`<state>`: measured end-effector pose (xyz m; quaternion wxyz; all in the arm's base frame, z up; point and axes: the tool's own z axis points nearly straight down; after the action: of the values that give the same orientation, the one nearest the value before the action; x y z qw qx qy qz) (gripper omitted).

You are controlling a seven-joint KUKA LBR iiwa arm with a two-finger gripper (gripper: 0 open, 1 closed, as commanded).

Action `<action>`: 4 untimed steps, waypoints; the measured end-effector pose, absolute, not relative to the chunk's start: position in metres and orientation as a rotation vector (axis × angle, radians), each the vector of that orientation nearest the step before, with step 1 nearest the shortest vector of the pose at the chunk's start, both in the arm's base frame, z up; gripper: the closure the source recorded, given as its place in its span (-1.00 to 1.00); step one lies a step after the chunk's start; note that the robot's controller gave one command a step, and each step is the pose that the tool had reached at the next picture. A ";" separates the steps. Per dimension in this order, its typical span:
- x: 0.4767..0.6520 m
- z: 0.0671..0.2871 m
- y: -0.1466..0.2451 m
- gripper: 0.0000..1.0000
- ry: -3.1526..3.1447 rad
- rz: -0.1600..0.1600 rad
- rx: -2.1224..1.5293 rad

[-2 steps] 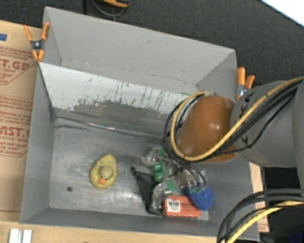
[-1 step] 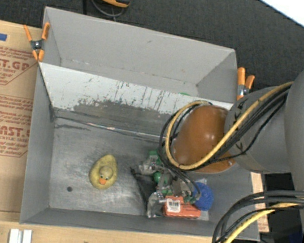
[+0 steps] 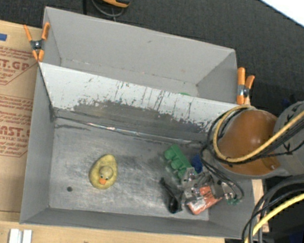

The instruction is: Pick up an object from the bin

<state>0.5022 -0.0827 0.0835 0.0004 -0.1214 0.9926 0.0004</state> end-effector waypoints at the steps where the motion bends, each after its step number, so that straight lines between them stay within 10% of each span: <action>1: 0.502 0.083 -0.083 -1.00 3.118 0.001 -0.382; 2: 0.502 0.083 -0.083 -1.00 3.118 0.001 -0.382; 3: 0.531 0.089 -0.066 1.00 3.112 0.005 -0.438; 4: 0.531 0.089 -0.067 -1.00 3.112 0.003 -0.437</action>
Offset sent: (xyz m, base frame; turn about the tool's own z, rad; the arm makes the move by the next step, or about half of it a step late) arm 0.0000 0.0000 0.0000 0.0000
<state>0.5315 -0.0666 0.0892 -0.0003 -0.1392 0.9903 0.0009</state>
